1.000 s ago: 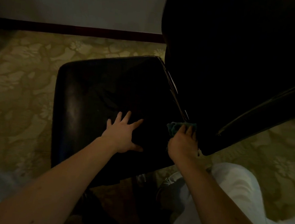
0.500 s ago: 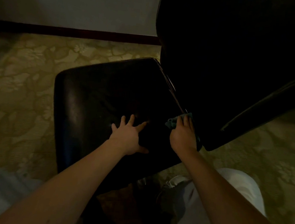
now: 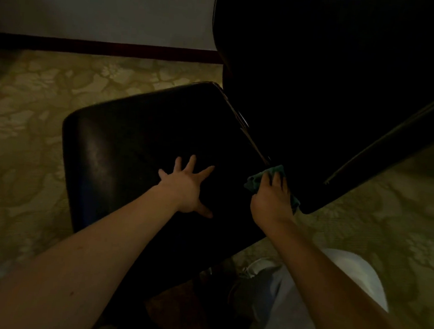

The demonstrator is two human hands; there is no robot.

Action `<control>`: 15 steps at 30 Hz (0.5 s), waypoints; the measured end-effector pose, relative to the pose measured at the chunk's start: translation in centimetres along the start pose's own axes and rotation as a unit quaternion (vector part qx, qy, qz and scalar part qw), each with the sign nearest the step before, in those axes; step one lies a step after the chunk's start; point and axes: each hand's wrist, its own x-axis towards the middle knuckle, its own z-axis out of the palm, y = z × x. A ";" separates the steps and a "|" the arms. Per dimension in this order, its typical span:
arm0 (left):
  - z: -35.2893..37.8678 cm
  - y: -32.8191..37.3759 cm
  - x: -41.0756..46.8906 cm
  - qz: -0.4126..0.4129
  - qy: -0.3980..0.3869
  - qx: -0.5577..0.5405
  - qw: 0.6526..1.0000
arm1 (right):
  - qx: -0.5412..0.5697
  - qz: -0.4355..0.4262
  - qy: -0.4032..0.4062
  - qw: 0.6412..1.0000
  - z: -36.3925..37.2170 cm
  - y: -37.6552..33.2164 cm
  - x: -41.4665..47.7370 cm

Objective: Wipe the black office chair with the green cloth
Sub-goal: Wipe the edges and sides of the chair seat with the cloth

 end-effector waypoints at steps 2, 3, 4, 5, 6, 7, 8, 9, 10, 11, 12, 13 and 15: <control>-0.3 0.0 0.2 -0.002 -0.007 -0.005 1.000 | 0.007 0.000 -0.002 1.000 -0.4 -0.6 1.0; -0.4 0.1 0.3 -0.005 -0.013 -0.009 1.000 | 0.009 0.001 -0.004 1.000 -0.6 -1.0 1.5; -0.4 0.1 0.4 -0.008 -0.018 -0.012 1.000 | 0.010 0.002 -0.002 1.000 -0.7 -1.3 2.1; -0.5 0.2 0.4 -0.010 -0.021 -0.015 1.000 | 0.009 0.001 0.000 1.000 -0.9 -1.5 2.6; -0.5 0.4 0.5 -0.011 -0.022 -0.021 0.999 | 0.009 -0.003 0.003 1.000 -1.0 -1.4 3.1; -0.5 0.6 0.5 -0.014 -0.022 -0.024 0.999 | 0.009 -0.009 0.003 1.000 -1.2 -1.2 3.4; -0.5 0.7 0.5 -0.018 -0.023 -0.026 0.999 | 0.008 -0.014 0.002 1.000 -1.4 -0.8 3.5; -0.5 0.8 0.4 -0.022 -0.025 -0.026 0.999 | 0.006 -0.017 0.000 1.000 -1.5 -0.3 3.3; -0.4 0.9 0.3 -0.024 -0.027 -0.028 0.999 | 0.003 -0.014 0.001 1.000 -1.5 0.2 3.1; -0.3 0.9 0.2 -0.022 -0.026 -0.030 0.999 | 0.003 -0.004 0.003 1.000 -1.5 0.6 2.7; -0.1 0.9 0.1 -0.017 -0.021 -0.031 0.999 | 0.002 0.006 0.005 1.000 -1.4 0.9 2.3; 0.2 0.9 0.0 -0.012 -0.014 -0.030 0.999 | 0.001 0.012 0.007 1.000 -1.2 1.0 2.0; 0.7 0.8 -0.3 -0.011 -0.004 -0.023 1.000 | 0.001 0.004 0.007 1.000 -1.0 1.0 1.8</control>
